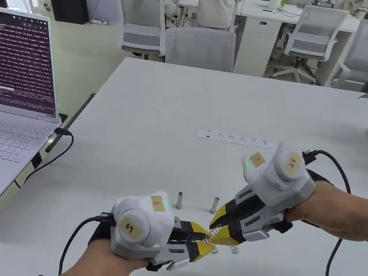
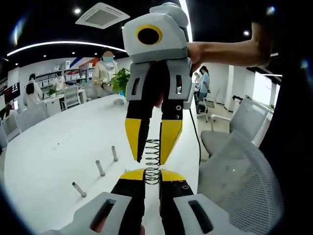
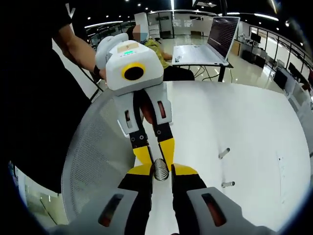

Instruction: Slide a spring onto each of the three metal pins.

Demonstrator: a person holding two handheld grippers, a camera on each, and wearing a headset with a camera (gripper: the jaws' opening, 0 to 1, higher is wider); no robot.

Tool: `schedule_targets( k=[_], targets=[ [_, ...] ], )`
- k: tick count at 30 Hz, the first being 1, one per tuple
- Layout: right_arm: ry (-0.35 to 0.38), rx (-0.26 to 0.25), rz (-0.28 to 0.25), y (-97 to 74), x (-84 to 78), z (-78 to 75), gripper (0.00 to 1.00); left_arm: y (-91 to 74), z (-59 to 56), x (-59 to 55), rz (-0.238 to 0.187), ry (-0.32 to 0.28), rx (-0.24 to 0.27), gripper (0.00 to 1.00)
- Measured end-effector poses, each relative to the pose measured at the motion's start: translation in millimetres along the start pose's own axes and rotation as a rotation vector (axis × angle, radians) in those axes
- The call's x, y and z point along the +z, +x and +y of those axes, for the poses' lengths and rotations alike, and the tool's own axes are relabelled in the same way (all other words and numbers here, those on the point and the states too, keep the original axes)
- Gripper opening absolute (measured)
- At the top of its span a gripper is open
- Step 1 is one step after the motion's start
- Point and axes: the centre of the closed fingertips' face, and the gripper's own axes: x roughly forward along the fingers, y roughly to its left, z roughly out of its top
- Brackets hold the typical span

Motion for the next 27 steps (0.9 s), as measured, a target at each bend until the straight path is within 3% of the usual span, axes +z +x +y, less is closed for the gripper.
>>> schedule_targets(
  k=[8, 27],
  targets=[
    [-0.052, 0.030, 0.051, 0.3, -1.1, 2.4, 0.11, 0.9, 0.9, 4.8, -0.013, 0.001, -0.003, 0.02],
    [-0.123, 0.039, 0.097, 1.4, -2.4, 3.6, 0.08, 2.4, 0.2, 6.1, -0.024, -0.010, -0.014, 0.02]
  ],
)
